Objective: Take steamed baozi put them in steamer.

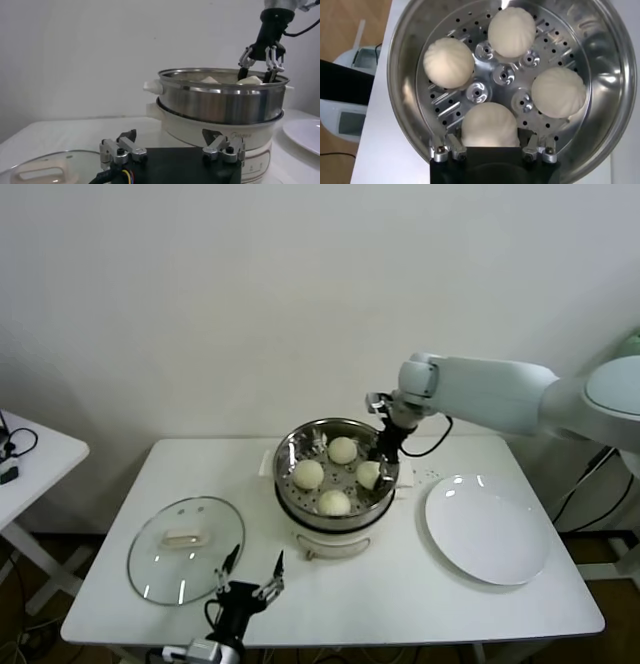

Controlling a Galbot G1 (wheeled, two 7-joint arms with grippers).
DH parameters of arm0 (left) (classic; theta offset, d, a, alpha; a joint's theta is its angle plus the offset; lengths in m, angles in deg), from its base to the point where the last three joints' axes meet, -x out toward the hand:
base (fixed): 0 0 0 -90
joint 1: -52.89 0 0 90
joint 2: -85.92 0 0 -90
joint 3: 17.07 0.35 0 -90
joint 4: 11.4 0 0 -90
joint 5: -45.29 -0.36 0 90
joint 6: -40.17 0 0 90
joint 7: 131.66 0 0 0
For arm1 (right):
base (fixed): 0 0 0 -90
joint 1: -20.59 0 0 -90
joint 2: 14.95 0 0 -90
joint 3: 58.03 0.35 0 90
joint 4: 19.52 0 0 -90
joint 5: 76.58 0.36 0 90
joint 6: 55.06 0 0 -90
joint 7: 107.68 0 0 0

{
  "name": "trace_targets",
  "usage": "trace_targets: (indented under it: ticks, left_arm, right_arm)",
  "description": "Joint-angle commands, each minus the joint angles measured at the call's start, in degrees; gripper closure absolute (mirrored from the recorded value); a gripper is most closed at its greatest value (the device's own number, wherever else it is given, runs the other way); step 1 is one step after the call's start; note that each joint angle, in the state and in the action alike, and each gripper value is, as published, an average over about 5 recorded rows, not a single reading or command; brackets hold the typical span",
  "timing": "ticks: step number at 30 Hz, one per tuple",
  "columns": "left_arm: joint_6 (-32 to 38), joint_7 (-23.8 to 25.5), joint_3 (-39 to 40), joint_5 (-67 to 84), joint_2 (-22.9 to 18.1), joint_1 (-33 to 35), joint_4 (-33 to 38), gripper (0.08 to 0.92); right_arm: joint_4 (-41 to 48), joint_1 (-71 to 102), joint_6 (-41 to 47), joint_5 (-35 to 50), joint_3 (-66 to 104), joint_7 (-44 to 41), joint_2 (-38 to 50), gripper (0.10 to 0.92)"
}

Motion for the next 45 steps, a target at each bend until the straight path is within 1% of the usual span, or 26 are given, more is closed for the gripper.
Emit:
trace_targets:
  ticks: [1,6,11,13,18,22,29,38,41,45]
  left_arm:
    - [-0.1,0.0,0.1,0.0,0.0,-0.2,-0.1,0.177]
    - [-0.1,0.0,0.2,0.0,0.0,-0.3,-0.2,0.177]
    - [-0.1,0.0,0.2,0.0,0.0,-0.3,-0.2,0.177]
    - [-0.1,0.0,0.2,0.0,0.0,-0.3,-0.2,0.177]
    - [-0.1,0.0,0.1,0.0,0.1,-0.3,-0.2,0.177]
    - [0.0,0.0,-0.2,0.0,0.1,-0.3,-0.3,0.177]
    - [0.0,0.1,-0.5,0.1,0.2,-0.1,-0.3,0.177]
    - [-0.3,-0.2,-1.6,0.2,-0.1,-0.6,-0.3,0.177]
    - [-0.4,-0.2,-2.5,0.5,-0.2,-1.1,-0.2,0.177]
    - [-0.1,0.1,-3.6,0.6,-0.1,-1.9,-0.2,0.177]
  right_arm:
    - [0.1,0.3,0.0,-0.7,-0.3,0.5,0.2,0.298]
    - [0.3,0.7,-0.1,-0.7,0.1,0.9,-0.1,0.29]
    - [0.6,0.7,-0.3,-0.5,0.9,0.6,-0.4,0.214]
    - [1.0,0.5,-0.4,-0.3,1.4,0.3,-0.5,0.204]
    - [2.2,-1.2,-1.3,0.8,2.6,-0.9,-0.6,0.203]
    - [2.0,-3.0,-1.3,2.6,5.0,-1.1,1.0,0.202]
    - [-4.9,-5.5,-1.0,2.4,6.7,0.0,8.0,0.203]
    - [-14.4,-0.6,-0.5,-1.1,17.0,8.0,20.9,0.203]
    - [-16.4,4.7,-1.4,-3.7,23.9,11.8,25.4,0.203]
    - [-18.1,14.5,-4.2,-11.1,37.2,15.0,31.1,0.203]
